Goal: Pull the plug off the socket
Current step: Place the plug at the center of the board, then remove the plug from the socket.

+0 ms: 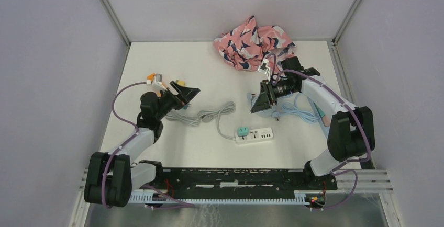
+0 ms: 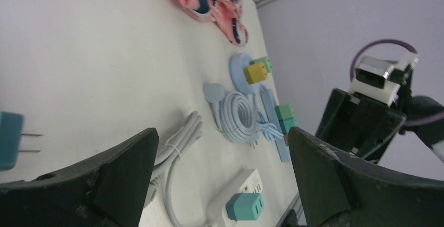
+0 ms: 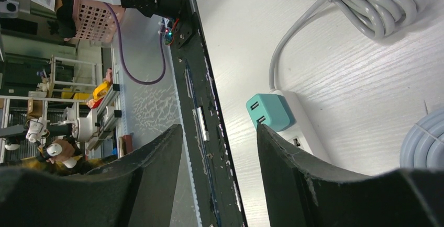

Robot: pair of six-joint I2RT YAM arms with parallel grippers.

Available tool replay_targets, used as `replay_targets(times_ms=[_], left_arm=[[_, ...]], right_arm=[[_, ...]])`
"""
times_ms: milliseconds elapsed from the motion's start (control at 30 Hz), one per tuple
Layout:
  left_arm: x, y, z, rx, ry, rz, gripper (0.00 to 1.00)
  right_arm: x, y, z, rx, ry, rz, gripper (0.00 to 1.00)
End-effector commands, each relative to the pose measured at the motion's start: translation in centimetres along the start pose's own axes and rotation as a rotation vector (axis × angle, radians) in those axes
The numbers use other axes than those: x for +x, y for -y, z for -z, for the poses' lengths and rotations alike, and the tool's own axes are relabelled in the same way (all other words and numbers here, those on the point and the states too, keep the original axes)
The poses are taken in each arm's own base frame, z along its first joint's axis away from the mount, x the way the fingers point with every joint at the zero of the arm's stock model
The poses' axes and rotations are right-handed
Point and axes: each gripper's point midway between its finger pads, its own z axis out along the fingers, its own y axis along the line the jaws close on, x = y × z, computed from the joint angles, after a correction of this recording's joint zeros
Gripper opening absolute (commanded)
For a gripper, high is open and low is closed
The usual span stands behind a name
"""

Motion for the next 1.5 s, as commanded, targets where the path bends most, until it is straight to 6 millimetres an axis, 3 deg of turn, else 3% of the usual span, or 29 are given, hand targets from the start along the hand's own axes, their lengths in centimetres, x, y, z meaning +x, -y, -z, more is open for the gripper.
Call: replay_targets(times_ms=[0, 167, 333, 733, 933, 1300, 1467], left_arm=[[0.9, 7.4, 1.2, 0.385, -0.025, -0.117, 0.99], [5.7, 10.3, 1.1, 0.496, -0.129, -0.264, 0.99], [9.1, 11.4, 1.2, 0.531, -0.171, -0.462, 0.99], [10.9, 11.3, 1.9, 0.586, -0.211, -0.511, 0.99], [13.0, 11.3, 2.1, 0.622, -0.283, -0.544, 0.99], [17.6, 6.7, 0.4, 0.494, -0.407, -0.925, 0.92], [19.6, 8.0, 0.5, 0.587, -0.461, -0.983, 0.92]], right_arm=[[-1.6, -1.8, 0.9, -0.017, 0.038, 0.121, 0.60], [-1.4, -2.1, 1.0, -0.035, 0.034, 0.146, 0.60], [-1.2, -2.3, 1.1, -0.037, 0.032, 0.171, 0.60], [-1.1, -2.3, 1.1, -0.037, 0.030, 0.187, 0.60], [-1.0, -2.1, 1.0, -0.035, 0.026, 0.185, 0.60], [-0.9, -1.8, 1.0, -0.030, 0.023, 0.185, 0.60], [-0.9, -1.8, 1.0, -0.025, 0.022, 0.189, 0.60]])
